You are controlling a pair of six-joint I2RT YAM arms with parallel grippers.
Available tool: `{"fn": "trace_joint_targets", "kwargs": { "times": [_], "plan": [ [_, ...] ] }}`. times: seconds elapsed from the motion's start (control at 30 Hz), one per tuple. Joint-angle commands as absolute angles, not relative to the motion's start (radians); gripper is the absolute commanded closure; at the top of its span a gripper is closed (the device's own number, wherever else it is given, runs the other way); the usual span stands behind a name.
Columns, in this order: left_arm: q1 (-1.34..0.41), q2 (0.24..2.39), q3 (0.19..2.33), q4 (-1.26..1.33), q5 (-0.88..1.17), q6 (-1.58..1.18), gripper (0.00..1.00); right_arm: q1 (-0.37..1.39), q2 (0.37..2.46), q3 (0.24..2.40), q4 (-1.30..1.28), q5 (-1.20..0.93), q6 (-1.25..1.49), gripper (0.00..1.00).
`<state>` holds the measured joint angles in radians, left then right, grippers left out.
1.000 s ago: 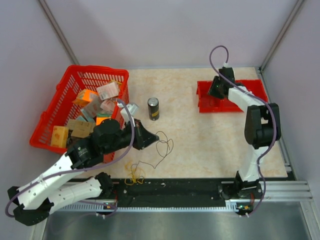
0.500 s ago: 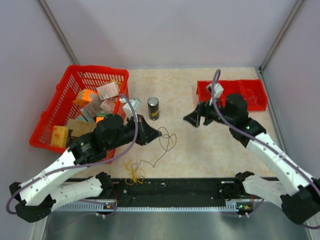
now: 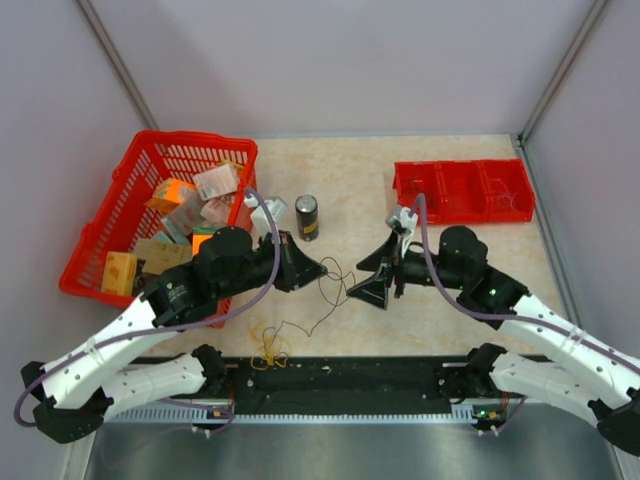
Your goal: Untangle the cables
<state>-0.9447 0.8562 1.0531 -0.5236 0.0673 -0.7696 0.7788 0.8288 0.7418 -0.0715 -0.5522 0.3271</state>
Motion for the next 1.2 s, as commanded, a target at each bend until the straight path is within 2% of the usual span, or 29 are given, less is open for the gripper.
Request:
{"fn": "trace_joint_targets", "kwargs": {
  "times": [0.0,0.23,0.33,0.37,0.4,0.43,0.47,0.5,0.53,0.6,0.63,0.7,0.73,0.8,0.9,0.97,1.17],
  "plan": [
    [-0.942,0.868,1.075,-0.503,0.094,-0.808,1.00,0.874,0.870,0.793,-0.031,-0.395,0.252,0.19],
    [-0.942,0.877,1.081,-0.503,0.126,-0.844,1.00,1.043,0.913,0.755,0.018,-0.065,0.206,0.21],
    [-0.942,0.882,1.086,-0.499,0.140,-0.851,1.00,1.043,0.902,0.741,0.017,-0.003,0.230,0.31],
    [-0.942,0.884,1.083,-0.492,0.146,-0.851,1.00,1.042,0.894,0.736,0.020,-0.003,0.235,0.39],
    [-0.942,0.882,1.078,-0.486,0.150,-0.853,1.00,1.042,0.891,0.730,0.026,-0.003,0.250,0.53],
    [-0.942,0.887,1.074,-0.480,0.155,-0.853,1.00,1.042,0.885,0.723,0.031,-0.009,0.267,0.69],
    [-0.942,0.890,1.074,-0.479,0.161,-0.848,1.00,1.042,0.873,0.710,0.046,-0.020,0.288,0.92],
    [-0.942,0.893,1.077,-0.483,0.158,-0.841,0.98,1.042,0.861,0.694,0.064,-0.024,0.310,1.00],
    [-0.942,0.893,1.083,-0.497,0.152,-0.833,0.89,1.043,0.841,0.675,0.077,-0.023,0.328,1.00],
    [-0.942,0.885,1.095,-0.534,0.106,-0.815,0.55,1.042,0.802,0.635,0.055,0.036,0.368,1.00],
    [-0.942,0.876,1.095,-0.557,0.063,-0.798,0.34,1.042,0.778,0.624,0.023,0.108,0.385,1.00],
    [-0.942,0.855,1.089,-0.609,-0.029,-0.761,0.08,1.043,0.723,0.618,-0.075,0.222,0.416,1.00],
    [-0.942,0.850,1.083,-0.642,-0.072,-0.744,0.04,1.043,0.695,0.618,-0.122,0.265,0.426,1.00],
    [-0.942,0.857,1.066,-0.701,-0.129,-0.718,0.03,1.043,0.646,0.629,-0.201,0.328,0.439,1.00],
    [-0.942,0.908,1.016,-0.738,-0.147,-0.698,0.15,1.042,0.580,0.646,-0.287,0.380,0.451,1.00],
    [-0.942,0.958,0.962,-0.739,-0.141,-0.703,0.18,1.043,0.548,0.647,-0.331,0.412,0.463,1.00],
    [-0.956,1.149,0.844,-0.736,-0.133,-0.773,0.07,1.042,0.482,0.644,-0.422,0.492,0.497,1.00]
  ]
}}
